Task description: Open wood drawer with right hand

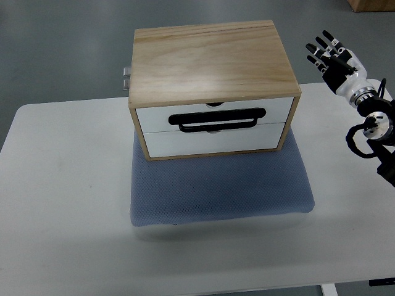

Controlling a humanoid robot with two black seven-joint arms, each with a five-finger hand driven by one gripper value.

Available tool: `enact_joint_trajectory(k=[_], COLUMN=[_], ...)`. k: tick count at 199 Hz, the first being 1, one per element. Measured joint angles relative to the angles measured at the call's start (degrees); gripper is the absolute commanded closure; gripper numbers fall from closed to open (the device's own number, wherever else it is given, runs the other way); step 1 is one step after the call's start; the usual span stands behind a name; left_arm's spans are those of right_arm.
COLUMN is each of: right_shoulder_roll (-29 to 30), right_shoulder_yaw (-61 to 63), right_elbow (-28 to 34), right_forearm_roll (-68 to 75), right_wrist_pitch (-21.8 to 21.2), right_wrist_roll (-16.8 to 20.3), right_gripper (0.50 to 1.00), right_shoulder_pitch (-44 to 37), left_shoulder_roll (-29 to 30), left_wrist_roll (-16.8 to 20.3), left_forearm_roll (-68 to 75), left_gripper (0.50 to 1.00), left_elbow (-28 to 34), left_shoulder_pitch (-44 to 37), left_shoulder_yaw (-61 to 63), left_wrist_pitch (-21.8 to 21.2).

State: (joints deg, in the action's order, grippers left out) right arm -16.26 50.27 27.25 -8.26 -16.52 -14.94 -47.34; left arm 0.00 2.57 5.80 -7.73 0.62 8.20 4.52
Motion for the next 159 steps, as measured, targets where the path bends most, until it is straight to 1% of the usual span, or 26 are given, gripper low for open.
enact_joint_trajectory(k=[46, 137, 159], right_shoulder_roll=[-0.1, 0.2, 0.2], right_shoulder_yaw=[0.0, 0.0, 0.0], right_elbow=[0.0, 0.0, 0.0], right_forearm_roll=[0.0, 0.2, 0.2], right_wrist_pitch=[0.0, -0.1, -0.7], right_wrist_roll=[0.0, 0.0, 0.0], right_gripper=[0.554, 0.554, 0.554], right_shoulder_pitch=[0.1, 0.2, 0.2], left_shoulder_roll=[0.0, 0.0, 0.0], left_wrist_roll=[0.1, 0.1, 0.1], left_forearm_roll=[0.0, -0.1, -0.1], left_gripper=[0.500, 0.500, 0.500], left_elbow=[0.0, 0.6, 0.6], left_shoulder_pitch=[0.0, 0.0, 0.0], left_shoulder_yaw=[-0.1, 0.0, 0.0], left_wrist_pitch=[0.4, -0.1, -0.1])
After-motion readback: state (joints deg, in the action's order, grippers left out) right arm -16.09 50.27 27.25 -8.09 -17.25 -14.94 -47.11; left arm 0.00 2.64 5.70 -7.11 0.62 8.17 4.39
